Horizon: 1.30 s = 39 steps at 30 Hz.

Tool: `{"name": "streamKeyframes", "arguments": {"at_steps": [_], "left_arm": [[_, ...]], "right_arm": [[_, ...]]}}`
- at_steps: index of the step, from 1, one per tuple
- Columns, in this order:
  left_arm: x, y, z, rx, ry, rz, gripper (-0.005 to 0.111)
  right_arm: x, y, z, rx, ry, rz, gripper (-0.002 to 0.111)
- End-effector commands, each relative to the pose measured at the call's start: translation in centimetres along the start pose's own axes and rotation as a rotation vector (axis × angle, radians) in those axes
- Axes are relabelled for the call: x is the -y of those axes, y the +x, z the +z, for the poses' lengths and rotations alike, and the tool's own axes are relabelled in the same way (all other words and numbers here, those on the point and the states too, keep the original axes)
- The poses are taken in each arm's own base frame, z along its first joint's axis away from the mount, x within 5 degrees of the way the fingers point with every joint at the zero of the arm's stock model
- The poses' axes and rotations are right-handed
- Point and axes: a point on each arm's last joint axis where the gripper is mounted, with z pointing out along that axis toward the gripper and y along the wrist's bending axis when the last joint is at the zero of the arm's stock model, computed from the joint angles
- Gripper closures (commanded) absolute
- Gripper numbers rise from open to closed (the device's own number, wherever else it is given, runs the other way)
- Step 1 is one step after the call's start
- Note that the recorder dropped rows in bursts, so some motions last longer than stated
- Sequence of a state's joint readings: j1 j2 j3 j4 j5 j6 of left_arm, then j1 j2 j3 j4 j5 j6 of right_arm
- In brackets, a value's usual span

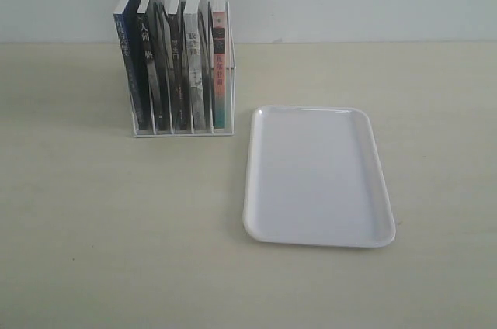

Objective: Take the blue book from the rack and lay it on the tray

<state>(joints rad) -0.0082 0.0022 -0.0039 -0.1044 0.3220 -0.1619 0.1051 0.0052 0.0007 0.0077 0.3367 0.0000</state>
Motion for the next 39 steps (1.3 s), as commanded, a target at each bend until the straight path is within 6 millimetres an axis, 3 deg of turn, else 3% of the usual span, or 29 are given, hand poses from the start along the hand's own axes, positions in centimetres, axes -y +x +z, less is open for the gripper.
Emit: {"name": "streamKeyframes", "arguments": {"at_steps": [1,5,16,22,29,34,39], "left_arm": [[0.0,0.0,0.0,0.007,0.005,0.007,0.101],[0.0,0.0,0.0,0.007,0.005,0.007,0.101],[0.0,0.0,0.0,0.007,0.005,0.007,0.101],[0.0,0.0,0.0,0.007,0.005,0.007,0.101],[0.0,0.0,0.0,0.007,0.005,0.007,0.101],[0.0,0.0,0.0,0.007,0.005,0.007,0.101],[0.0,0.0,0.0,0.007,0.005,0.007,0.101]], "right_arm": [[0.0,-0.2,0.0,0.019,0.003,-0.001,0.108],[0.0,-0.8,-0.1,0.092,0.003,-0.001,0.108],[0.0,-5.2,-1.7,0.612,0.003,-0.002,0.108],[0.0,-6.5,-2.8,0.795,0.003,-0.002,0.108],[0.1,-6.9,-3.1,0.830,0.004,0.014,0.108],[0.0,-10.7,-5.4,0.881,0.035,-0.059,0.108],[-0.1,-14.2,-6.5,0.600,0.052,-0.172,0.108]]}}
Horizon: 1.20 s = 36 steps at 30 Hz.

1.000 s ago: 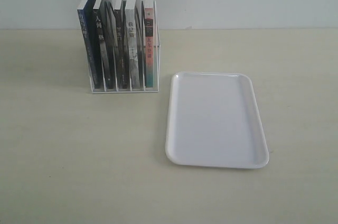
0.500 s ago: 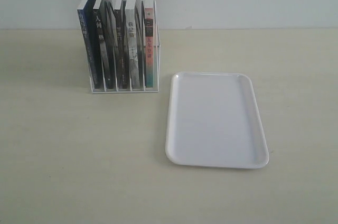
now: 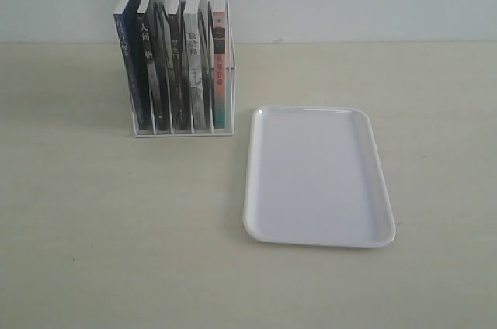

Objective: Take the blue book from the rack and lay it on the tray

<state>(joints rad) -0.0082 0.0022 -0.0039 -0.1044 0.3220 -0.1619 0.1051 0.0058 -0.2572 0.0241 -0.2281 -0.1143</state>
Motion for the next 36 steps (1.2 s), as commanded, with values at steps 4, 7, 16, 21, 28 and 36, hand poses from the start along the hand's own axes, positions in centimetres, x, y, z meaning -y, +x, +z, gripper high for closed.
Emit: {"name": "streamKeyframes", "arguments": {"at_steps": [4,7,16,21,28,36], "left_arm": [[0.0,0.0,0.0,0.007,0.005,0.007,0.101],[0.0,0.0,0.0,0.007,0.005,0.007,0.101],[0.0,0.0,0.0,0.007,0.005,0.007,0.101],[0.0,0.0,0.0,0.007,0.005,0.007,0.101],[0.0,0.0,0.0,0.007,0.005,0.007,0.101],[0.0,0.0,0.0,0.007,0.005,0.007,0.101]], "right_arm": [[0.0,-1.3,3.8,-0.572,-0.082,-0.063,0.108],[-0.1,-0.5,5.2,-0.693,-0.094,-0.051,0.108],[-0.2,0.2,6.7,-0.690,-0.089,-0.042,0.108],[-0.2,0.2,6.9,-0.674,-0.087,-0.035,0.108],[-1.5,2.1,9.1,-0.733,-0.106,0.295,0.108],[-4.5,7.6,13.8,-0.944,-0.411,0.323,0.108]]}}
